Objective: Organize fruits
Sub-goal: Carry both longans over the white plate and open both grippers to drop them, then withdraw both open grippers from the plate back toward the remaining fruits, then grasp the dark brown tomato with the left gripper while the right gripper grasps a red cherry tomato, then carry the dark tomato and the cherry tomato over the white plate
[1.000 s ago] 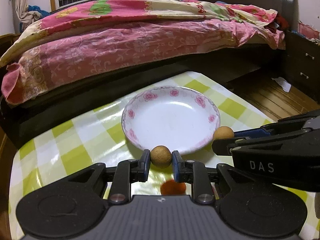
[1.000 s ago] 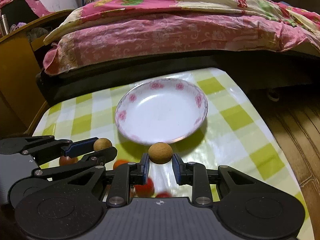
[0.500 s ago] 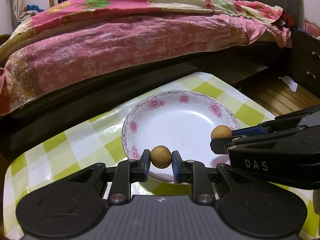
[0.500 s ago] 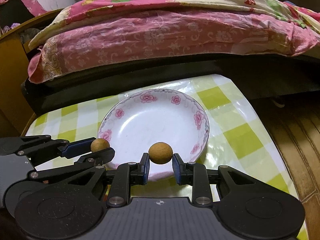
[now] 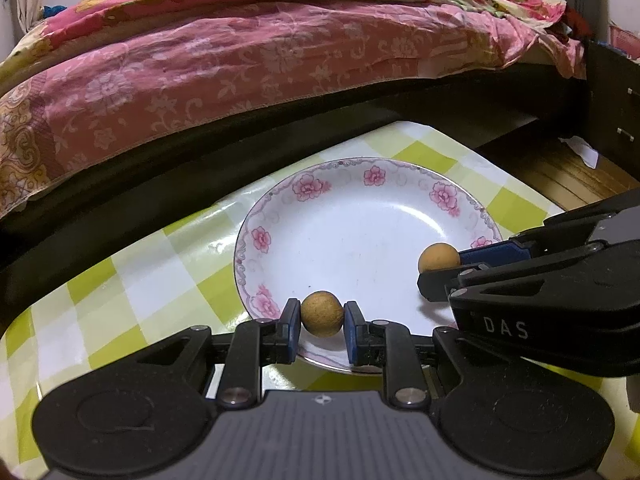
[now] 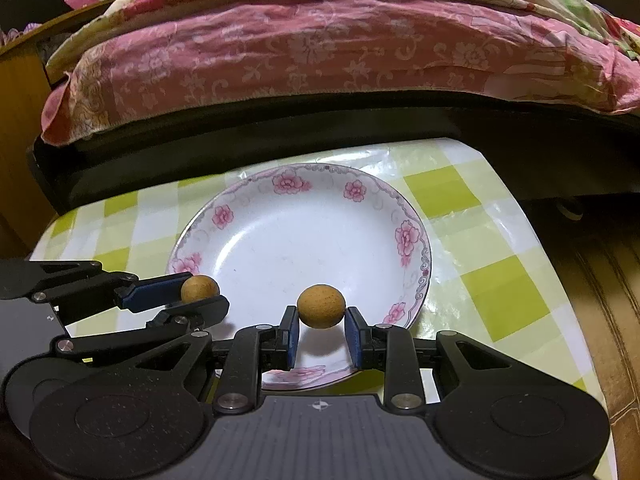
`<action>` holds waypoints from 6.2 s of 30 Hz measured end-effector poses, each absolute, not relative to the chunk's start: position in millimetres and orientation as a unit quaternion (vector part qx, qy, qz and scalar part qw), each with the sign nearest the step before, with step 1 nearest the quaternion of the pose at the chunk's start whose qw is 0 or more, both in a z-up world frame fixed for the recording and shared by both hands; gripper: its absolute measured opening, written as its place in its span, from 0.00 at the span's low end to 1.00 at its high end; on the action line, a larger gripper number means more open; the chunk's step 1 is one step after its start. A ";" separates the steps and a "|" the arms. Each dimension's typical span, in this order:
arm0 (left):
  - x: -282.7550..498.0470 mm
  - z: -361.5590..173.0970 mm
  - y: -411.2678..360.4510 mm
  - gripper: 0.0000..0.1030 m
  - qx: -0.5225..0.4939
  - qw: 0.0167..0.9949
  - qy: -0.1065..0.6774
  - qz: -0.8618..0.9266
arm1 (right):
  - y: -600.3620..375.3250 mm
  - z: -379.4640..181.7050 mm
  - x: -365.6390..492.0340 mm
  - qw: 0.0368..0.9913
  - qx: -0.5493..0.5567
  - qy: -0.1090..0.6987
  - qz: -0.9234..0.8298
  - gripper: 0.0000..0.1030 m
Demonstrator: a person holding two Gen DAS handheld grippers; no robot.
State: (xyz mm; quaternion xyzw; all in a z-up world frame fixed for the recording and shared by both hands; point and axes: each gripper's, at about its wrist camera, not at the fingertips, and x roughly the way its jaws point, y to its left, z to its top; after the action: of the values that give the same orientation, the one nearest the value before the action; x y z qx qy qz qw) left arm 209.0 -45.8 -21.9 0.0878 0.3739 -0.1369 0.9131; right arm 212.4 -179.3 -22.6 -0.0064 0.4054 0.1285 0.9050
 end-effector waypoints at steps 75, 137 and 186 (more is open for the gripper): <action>166.6 7.7 3.0 0.41 0.056 0.921 0.366 -0.124 | -193.8 -2.9 190.8 0.910 0.034 0.389 0.136 0.37; 102.2 -29.4 44.2 0.45 0.066 0.892 0.413 -0.171 | -175.4 -39.8 115.7 0.869 -0.063 0.460 0.171 0.35; 110.3 -18.7 24.4 0.45 0.093 0.906 0.399 -0.104 | -156.6 -30.3 119.2 0.873 -0.092 0.454 0.152 0.22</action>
State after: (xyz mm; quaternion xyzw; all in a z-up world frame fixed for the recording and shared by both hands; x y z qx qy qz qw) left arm 110.3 24.4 -18.7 0.0932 0.3991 -0.1036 0.9063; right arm 119.2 -156.6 -30.3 -0.0923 0.4544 0.1516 0.8729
